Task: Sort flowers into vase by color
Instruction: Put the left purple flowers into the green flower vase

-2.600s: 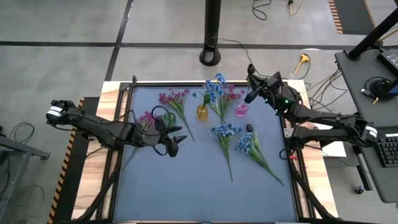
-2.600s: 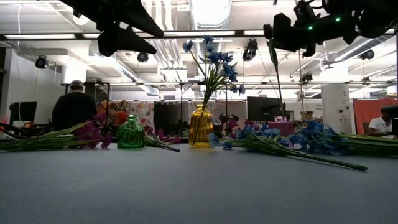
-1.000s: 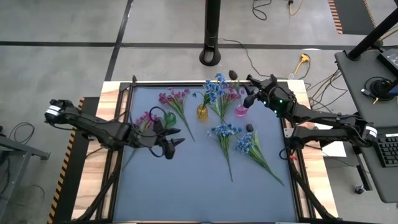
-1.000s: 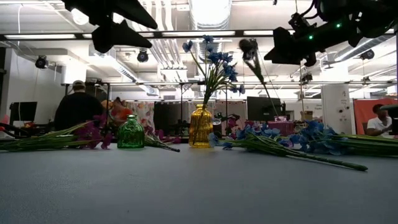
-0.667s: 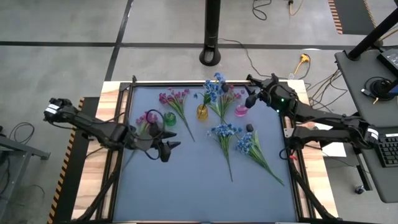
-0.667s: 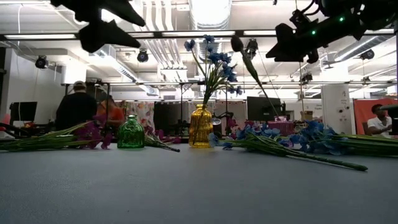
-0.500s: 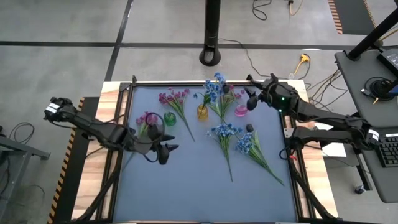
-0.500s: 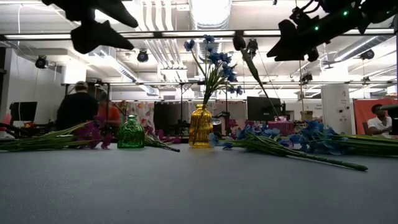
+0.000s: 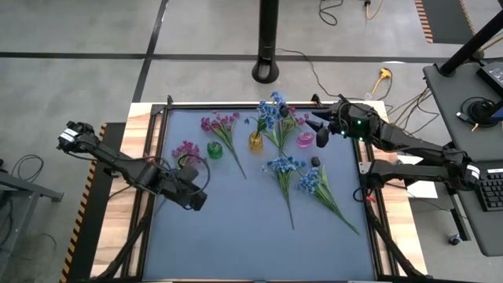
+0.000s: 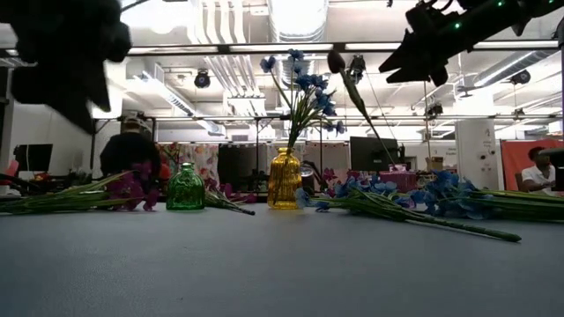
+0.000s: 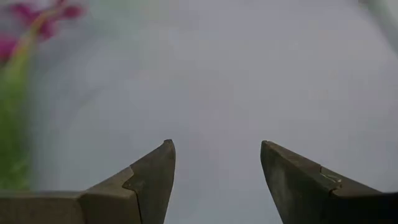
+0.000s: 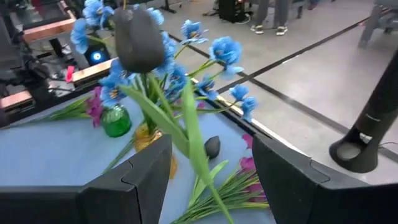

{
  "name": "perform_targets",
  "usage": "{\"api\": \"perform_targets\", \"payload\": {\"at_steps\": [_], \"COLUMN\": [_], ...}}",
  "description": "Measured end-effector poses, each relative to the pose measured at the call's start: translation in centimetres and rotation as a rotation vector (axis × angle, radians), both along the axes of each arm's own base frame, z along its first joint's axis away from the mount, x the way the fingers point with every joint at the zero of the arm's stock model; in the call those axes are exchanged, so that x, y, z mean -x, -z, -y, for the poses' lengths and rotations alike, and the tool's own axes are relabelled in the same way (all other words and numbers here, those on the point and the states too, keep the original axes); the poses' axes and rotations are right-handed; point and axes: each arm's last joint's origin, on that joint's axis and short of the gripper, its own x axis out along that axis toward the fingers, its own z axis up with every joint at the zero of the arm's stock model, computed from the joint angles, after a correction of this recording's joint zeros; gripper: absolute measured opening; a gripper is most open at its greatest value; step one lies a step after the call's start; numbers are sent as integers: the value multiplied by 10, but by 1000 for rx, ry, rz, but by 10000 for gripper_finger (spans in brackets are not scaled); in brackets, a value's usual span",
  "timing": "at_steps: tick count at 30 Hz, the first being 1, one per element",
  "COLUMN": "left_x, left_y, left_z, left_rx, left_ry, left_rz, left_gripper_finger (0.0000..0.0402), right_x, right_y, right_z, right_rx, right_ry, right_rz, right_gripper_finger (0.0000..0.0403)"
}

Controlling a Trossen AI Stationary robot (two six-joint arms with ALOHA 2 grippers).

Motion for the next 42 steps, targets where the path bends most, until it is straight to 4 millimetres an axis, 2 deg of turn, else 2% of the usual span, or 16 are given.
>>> {"api": "perform_targets", "payload": {"at_steps": [6, 13, 26, 42], "left_x": [12, 19, 11, -1], "left_y": [13, 25, 42, 74], "left_z": [-4, -5, -2, -1], "left_rx": [4, -6, -60, -115], "left_ry": [-129, -195, -232, -300], "left_rz": [-226, -440, -552, -739], "left_gripper_finger": [220, 220, 220, 218], "right_x": [-1, -1, 5, 6], "right_y": [1, 1, 2, 4], "right_z": [-2, -2, -5, -6], "right_rx": [-3, 0, -15, -12], "right_ry": [-14, -15, -15, -19], "right_rz": [-6, -7, -35, -58], "right_gripper_finger": [215, 215, 215, 215]}}
